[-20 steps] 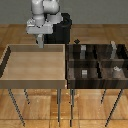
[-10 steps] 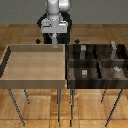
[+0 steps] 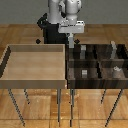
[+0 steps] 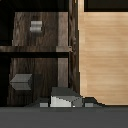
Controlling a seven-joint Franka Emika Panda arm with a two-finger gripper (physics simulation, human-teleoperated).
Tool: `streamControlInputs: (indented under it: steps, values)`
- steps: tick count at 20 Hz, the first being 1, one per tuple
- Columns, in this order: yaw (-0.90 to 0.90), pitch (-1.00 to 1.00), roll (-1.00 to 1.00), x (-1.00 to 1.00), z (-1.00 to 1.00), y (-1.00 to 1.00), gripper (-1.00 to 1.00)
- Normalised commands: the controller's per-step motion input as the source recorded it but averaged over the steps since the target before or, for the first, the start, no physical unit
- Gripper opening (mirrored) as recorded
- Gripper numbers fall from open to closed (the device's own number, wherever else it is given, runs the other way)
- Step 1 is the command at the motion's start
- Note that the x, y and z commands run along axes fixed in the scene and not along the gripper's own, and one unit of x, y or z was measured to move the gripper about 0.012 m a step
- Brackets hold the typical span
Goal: Place the milk carton into the appropriate compartment.
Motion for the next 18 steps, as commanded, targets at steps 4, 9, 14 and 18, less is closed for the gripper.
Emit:
streamControlInputs:
  steps: [4, 9, 14, 18]
  values:
    - [0.0, 0.0, 0.0, 0.0, 0.0, 1.0, -1.0]
    - [0.0, 0.0, 0.0, -0.2, 0.0, 0.4, -1.0]
    - [0.0, 0.0, 0.0, 0.0, -0.8, 0.0, -1.0]
    - [0.0, 0.0, 0.0, 0.0, -1.0, 0.0, -1.0]
